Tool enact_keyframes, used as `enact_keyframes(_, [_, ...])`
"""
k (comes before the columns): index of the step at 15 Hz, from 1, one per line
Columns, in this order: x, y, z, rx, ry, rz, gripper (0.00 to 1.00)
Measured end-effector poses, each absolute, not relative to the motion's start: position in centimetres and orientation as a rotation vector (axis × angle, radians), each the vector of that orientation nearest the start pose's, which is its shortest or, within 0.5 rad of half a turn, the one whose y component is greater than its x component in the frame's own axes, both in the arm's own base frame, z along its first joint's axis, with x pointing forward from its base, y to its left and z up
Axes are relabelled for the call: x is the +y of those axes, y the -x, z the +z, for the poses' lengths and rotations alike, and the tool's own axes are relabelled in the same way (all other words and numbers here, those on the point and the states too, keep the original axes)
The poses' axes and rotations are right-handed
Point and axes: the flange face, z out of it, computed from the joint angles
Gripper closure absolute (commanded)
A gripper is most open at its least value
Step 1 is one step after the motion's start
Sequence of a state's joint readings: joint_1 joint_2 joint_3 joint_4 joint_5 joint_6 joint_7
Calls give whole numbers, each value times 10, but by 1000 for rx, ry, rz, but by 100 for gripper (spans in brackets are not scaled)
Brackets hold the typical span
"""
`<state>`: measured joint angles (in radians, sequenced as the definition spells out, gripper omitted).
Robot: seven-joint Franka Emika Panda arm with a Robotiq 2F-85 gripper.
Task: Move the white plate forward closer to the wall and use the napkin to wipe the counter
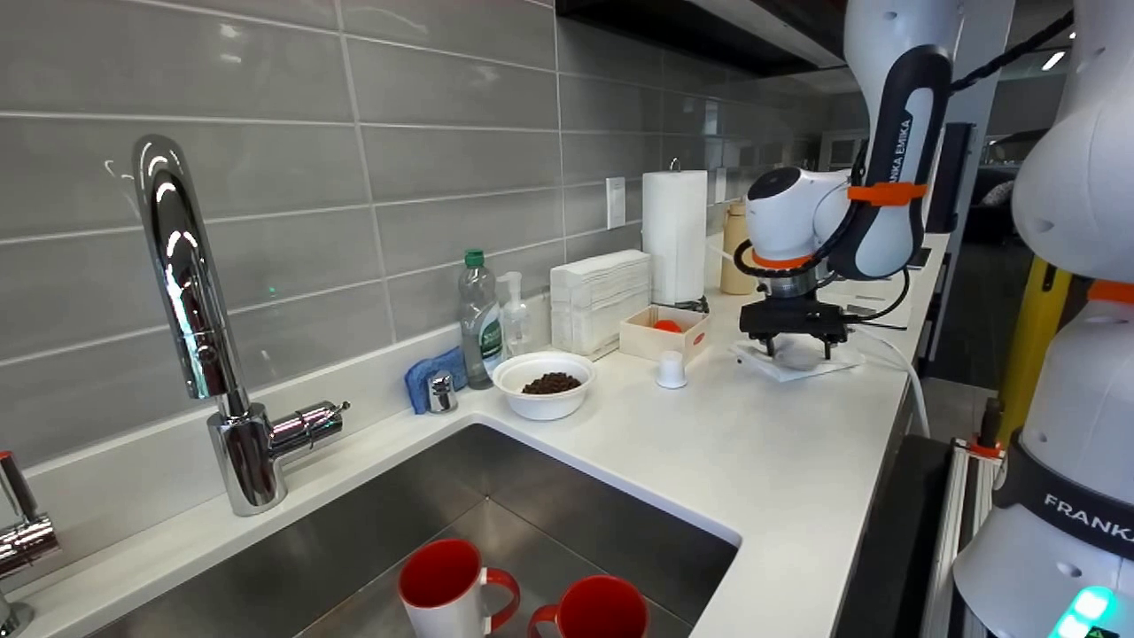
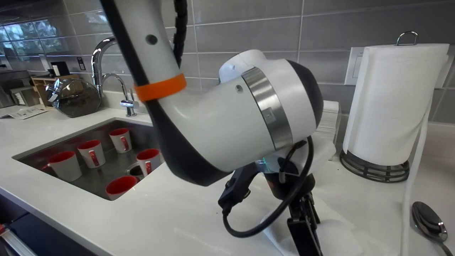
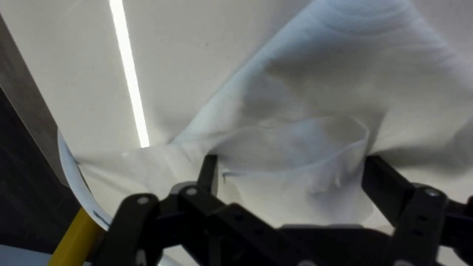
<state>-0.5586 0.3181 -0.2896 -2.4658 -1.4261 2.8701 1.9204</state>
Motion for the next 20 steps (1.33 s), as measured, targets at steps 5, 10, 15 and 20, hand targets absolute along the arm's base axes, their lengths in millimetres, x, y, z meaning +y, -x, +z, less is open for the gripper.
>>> enact_keyframes(5, [-302, -333, 148, 2234, 2719, -543, 48])
enact_keyframes(10, [-300, -331, 148, 2235, 2709, -600, 92])
enact_keyframes(15, [-275, -326, 147, 2156, 2711, -567, 100])
enact_keyframes(20, [-217, -317, 147, 2008, 2746, -484, 100])
